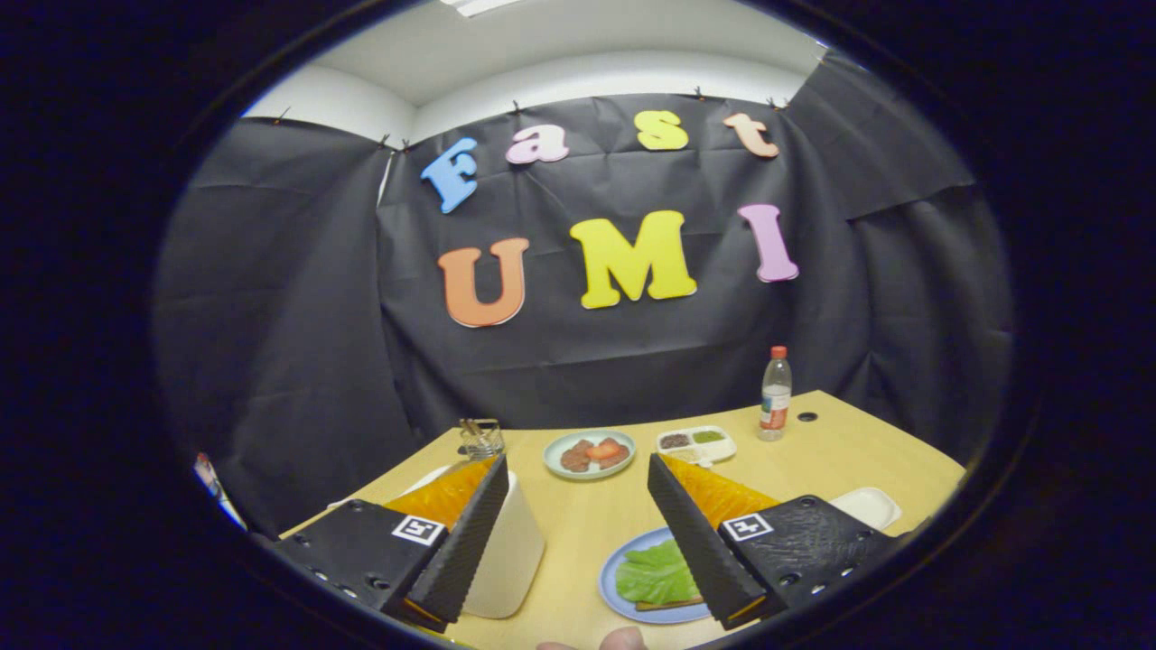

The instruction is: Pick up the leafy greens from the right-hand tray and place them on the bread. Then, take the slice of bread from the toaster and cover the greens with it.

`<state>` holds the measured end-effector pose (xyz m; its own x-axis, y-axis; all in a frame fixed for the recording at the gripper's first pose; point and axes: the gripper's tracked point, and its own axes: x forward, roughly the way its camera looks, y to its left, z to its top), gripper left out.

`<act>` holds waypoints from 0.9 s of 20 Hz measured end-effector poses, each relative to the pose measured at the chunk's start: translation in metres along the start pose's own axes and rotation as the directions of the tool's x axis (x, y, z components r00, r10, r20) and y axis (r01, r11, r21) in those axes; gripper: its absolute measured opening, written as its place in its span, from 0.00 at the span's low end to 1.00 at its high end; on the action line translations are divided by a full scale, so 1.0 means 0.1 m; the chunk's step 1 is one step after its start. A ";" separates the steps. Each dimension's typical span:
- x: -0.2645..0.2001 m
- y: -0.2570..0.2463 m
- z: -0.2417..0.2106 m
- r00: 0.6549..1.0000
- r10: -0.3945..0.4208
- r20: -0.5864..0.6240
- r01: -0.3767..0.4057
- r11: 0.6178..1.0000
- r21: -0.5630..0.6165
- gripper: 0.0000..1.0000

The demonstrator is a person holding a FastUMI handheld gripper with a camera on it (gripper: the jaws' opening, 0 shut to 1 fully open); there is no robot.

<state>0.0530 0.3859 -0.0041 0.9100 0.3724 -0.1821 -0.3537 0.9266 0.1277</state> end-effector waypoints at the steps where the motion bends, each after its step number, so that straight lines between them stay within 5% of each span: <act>1: 0.05 0.16 -0.03 1.000 0.012 -0.007 -0.012 1.000 -0.021 0.96; 12: 0.81 0.83 -0.73 0.985 -0.044 -0.167 0.033 0.997 -0.068 0.96; 18: 1.02 0.74 -0.85 0.973 -0.070 -0.220 0.065 0.997 -0.030 0.45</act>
<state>0.1017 0.4965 -0.0959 0.8625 0.3090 -0.4007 -0.3003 0.9499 0.0862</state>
